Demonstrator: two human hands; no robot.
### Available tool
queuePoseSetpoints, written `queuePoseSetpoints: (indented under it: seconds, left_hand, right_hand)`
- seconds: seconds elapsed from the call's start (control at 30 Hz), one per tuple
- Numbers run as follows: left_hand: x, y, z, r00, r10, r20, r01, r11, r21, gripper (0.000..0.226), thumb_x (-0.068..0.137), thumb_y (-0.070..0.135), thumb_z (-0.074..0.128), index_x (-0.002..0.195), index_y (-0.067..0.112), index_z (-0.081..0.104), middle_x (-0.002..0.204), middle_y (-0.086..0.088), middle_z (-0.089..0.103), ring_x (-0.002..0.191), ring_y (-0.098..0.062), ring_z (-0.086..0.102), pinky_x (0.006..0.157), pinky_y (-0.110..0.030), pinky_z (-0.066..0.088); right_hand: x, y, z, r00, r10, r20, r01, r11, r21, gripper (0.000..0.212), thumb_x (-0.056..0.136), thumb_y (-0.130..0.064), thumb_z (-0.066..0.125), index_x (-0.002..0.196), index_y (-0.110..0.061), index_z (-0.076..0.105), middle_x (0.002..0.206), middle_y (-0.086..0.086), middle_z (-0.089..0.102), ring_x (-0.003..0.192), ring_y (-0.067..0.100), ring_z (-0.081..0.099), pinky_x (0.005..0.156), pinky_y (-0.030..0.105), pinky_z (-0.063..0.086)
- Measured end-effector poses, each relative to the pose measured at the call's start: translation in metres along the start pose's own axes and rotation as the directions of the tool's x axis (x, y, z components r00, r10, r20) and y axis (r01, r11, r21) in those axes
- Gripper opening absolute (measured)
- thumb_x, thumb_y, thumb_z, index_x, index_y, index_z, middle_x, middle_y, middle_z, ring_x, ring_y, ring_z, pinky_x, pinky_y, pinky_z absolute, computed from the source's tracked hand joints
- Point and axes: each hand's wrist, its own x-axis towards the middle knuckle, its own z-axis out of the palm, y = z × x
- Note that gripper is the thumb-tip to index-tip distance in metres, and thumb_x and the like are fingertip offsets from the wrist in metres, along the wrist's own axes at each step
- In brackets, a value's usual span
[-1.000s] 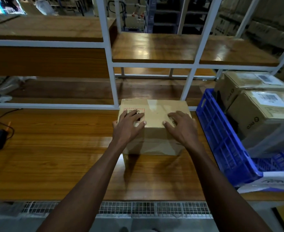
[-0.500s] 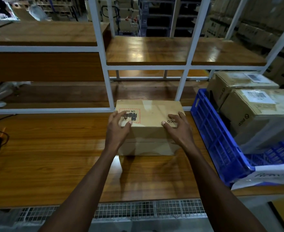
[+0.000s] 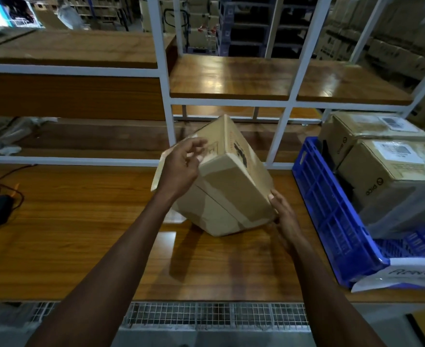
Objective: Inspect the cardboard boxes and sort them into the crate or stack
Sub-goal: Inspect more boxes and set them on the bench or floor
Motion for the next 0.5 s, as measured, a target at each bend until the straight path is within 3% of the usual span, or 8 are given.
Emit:
queuePoseSetpoints:
  seconds: [0.07, 0.13, 0.2, 0.27, 0.33, 0.4, 0.5]
  left_hand:
    - [0.006, -0.006, 0.0, 0.991, -0.135, 0.007, 0.134, 0.987, 0.087, 0.058, 0.089, 0.053, 0.069, 0.141, 0.033, 0.056, 0.145, 0.0, 0.051, 0.128, -0.018, 0.051, 0.099, -0.046, 0.052]
    - [0.009, -0.012, -0.002, 0.978, -0.201, 0.058, 0.182, 0.952, 0.245, 0.072, 0.084, 0.074, 0.059, 0.144, 0.035, 0.054, 0.149, -0.001, 0.05, 0.131, -0.026, 0.05, 0.102, -0.048, 0.048]
    - [0.012, -0.015, -0.002, 0.985, -0.146, 0.093, 0.1, 0.919, 0.38, 0.051, 0.097, 0.06, 0.053, 0.14, 0.033, 0.06, 0.148, 0.0, 0.055, 0.132, -0.028, 0.05, 0.1, -0.043, 0.045]
    - [0.018, -0.01, -0.001, 0.992, -0.093, 0.087, 0.048, 0.907, 0.419, 0.033, 0.105, 0.039, 0.05, 0.134, 0.033, 0.067, 0.143, 0.001, 0.06, 0.128, -0.027, 0.051, 0.091, -0.037, 0.043]
    - [0.025, -0.009, 0.003, 0.99, -0.08, 0.119, 0.012, 0.874, 0.486, 0.033, 0.106, 0.029, 0.05, 0.134, 0.034, 0.066, 0.144, 0.001, 0.058, 0.129, -0.027, 0.048, 0.091, -0.039, 0.043]
    - [0.029, -0.012, 0.007, 0.981, -0.075, 0.181, -0.031, 0.852, 0.523, 0.039, 0.106, 0.025, 0.047, 0.141, 0.037, 0.059, 0.153, 0.002, 0.051, 0.137, -0.027, 0.043, 0.101, -0.046, 0.042]
    - [0.027, -0.011, 0.02, 0.966, -0.081, 0.246, -0.045, 0.884, 0.466, 0.043, 0.107, 0.023, 0.043, 0.146, 0.039, 0.055, 0.16, 0.004, 0.042, 0.144, -0.025, 0.041, 0.106, -0.049, 0.044]
  right_hand:
    - [-0.001, 0.01, -0.004, 0.999, 0.038, -0.015, -0.037, 0.999, 0.036, 0.053, 0.1, -0.05, 0.063, 0.15, -0.039, 0.05, 0.142, -0.002, 0.058, 0.125, 0.029, 0.063, 0.096, 0.056, 0.059]
    - [0.0, 0.016, -0.013, 0.996, 0.078, -0.029, -0.08, 0.995, -0.053, 0.054, 0.098, -0.059, 0.059, 0.15, -0.045, 0.049, 0.142, -0.004, 0.059, 0.125, 0.028, 0.063, 0.1, 0.058, 0.056]
    - [0.002, 0.023, -0.023, 0.995, 0.096, -0.035, -0.1, 0.983, -0.151, 0.055, 0.095, -0.069, 0.056, 0.145, -0.05, 0.052, 0.143, -0.005, 0.062, 0.125, 0.025, 0.064, 0.101, 0.059, 0.055]
    - [0.002, 0.028, -0.027, 0.996, 0.074, -0.052, -0.083, 0.977, -0.195, 0.045, 0.102, -0.059, 0.048, 0.143, -0.042, 0.059, 0.136, -0.004, 0.068, 0.12, 0.022, 0.068, 0.101, 0.054, 0.057]
    - [-0.005, 0.019, -0.023, 0.996, 0.073, -0.059, -0.086, 0.964, -0.253, 0.037, 0.108, -0.042, 0.043, 0.134, -0.029, 0.066, 0.13, 0.001, 0.071, 0.11, 0.022, 0.07, 0.092, 0.046, 0.06]
    - [-0.007, 0.011, -0.021, 0.99, 0.124, -0.073, -0.142, 0.92, -0.364, 0.027, 0.109, -0.033, 0.048, 0.126, -0.024, 0.067, 0.129, 0.003, 0.068, 0.1, 0.019, 0.066, 0.081, 0.039, 0.058]
    - [-0.006, -0.007, -0.024, 0.994, 0.053, -0.096, -0.089, 0.902, -0.422, 0.031, 0.105, -0.032, 0.058, 0.134, -0.024, 0.065, 0.133, 0.0, 0.066, 0.114, 0.019, 0.064, 0.092, 0.042, 0.057]
